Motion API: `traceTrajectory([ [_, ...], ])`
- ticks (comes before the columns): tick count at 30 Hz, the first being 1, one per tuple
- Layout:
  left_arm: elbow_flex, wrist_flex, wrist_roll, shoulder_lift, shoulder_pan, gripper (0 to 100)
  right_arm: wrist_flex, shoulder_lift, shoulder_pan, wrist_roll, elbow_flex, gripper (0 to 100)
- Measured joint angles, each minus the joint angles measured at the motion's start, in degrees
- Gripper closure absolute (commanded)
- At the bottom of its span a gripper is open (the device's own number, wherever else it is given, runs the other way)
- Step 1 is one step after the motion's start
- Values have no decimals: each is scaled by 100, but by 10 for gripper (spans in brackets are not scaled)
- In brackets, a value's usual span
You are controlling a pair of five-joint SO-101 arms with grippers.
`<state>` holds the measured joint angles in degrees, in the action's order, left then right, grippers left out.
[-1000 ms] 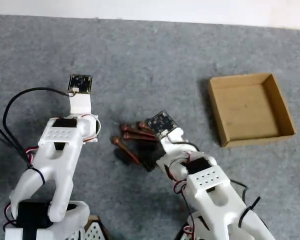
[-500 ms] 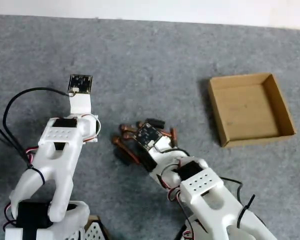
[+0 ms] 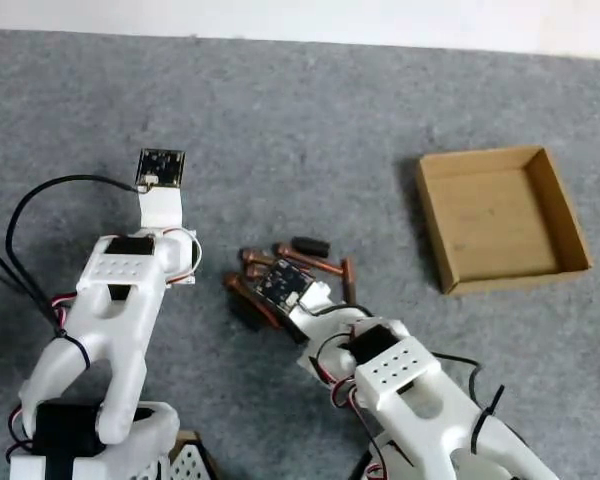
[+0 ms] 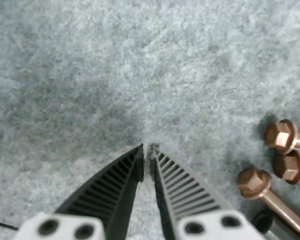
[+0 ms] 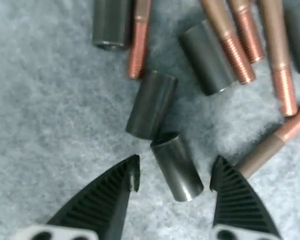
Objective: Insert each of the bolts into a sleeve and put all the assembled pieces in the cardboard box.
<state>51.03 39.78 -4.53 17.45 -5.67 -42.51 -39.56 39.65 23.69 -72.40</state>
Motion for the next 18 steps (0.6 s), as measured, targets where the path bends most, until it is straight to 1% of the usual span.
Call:
traceTrajectory([
  [9, 0, 0, 0, 0, 0, 959, 79, 9, -9, 26, -141, 779],
  [18, 0, 0, 0, 0, 0, 959, 281, 853, -9, 26, -105, 786],
])
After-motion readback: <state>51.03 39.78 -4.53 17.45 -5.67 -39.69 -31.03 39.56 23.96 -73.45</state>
